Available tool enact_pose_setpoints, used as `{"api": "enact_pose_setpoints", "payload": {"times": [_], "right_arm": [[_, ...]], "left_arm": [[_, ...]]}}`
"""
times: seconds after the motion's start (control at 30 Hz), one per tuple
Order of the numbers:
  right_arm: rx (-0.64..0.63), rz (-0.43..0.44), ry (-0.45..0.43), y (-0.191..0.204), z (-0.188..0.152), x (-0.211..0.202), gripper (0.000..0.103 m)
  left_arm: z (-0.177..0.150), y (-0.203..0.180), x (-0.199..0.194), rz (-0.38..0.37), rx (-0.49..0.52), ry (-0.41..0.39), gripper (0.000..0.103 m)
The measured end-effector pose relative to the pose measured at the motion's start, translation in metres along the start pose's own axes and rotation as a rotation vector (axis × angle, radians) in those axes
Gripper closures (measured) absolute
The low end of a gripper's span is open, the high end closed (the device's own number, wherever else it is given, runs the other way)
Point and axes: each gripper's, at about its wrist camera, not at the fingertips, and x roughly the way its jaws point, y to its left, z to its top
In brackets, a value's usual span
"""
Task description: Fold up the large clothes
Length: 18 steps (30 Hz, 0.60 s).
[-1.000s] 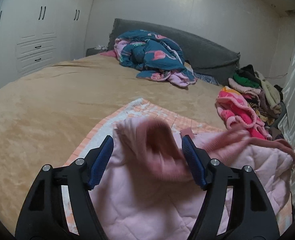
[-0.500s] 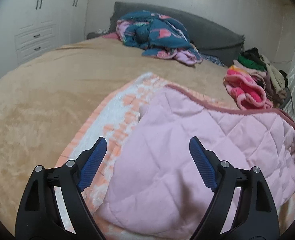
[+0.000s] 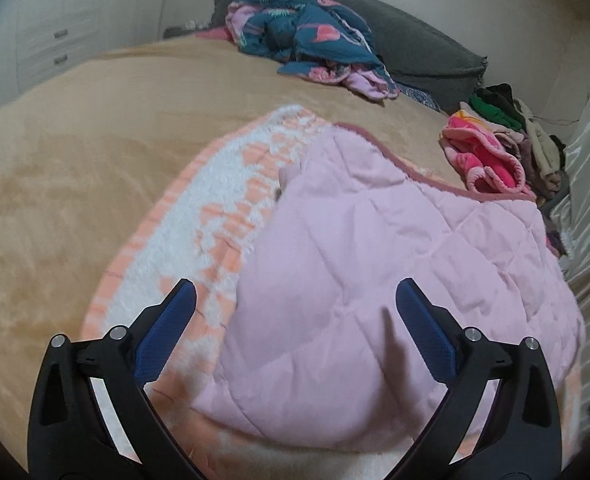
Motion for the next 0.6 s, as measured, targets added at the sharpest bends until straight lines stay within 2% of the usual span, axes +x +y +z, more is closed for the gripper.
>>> {"api": "enact_pose_setpoints", "payload": {"times": [0.1, 0.2, 0.27, 0.33, 0.37, 0.4, 0.43, 0.5, 0.6], "right_arm": [[0.0, 0.026, 0.038, -0.005, -0.016, 0.01, 0.011], [-0.03, 0.045, 0.069, -0.002, -0.028, 0.018, 0.017], [-0.071, 0.031, 0.073, 0.003, -0.035, 0.022, 0.02], [-0.09, 0.009, 0.069, 0.005, -0.038, 0.025, 0.033], [-0.099, -0.008, 0.064, 0.005, -0.039, 0.025, 0.054], [-0.104, -0.006, 0.064, 0.005, -0.041, 0.026, 0.069], [-0.105, -0.001, 0.057, 0.006, -0.043, 0.025, 0.073], [-0.111, -0.016, 0.035, 0.009, -0.044, 0.022, 0.082], [-0.041, -0.023, -0.001, 0.006, -0.038, 0.017, 0.087]], "left_arm": [[-0.006, 0.003, 0.006, -0.027, -0.013, 0.043, 0.01], [-0.011, -0.007, 0.011, 0.035, 0.06, 0.048, 0.01], [-0.015, -0.012, 0.014, 0.039, 0.094, 0.053, 0.01], [-0.016, -0.013, 0.017, 0.021, 0.092, 0.06, 0.014], [-0.017, -0.015, 0.017, 0.02, 0.091, 0.054, 0.036], [-0.017, -0.015, 0.017, 0.027, 0.093, 0.046, 0.055], [-0.017, -0.018, 0.016, 0.031, 0.102, 0.038, 0.06], [-0.018, -0.032, 0.012, 0.07, 0.162, -0.004, 0.081], [-0.013, -0.042, 0.008, 0.099, 0.179, -0.061, 0.086]]}}
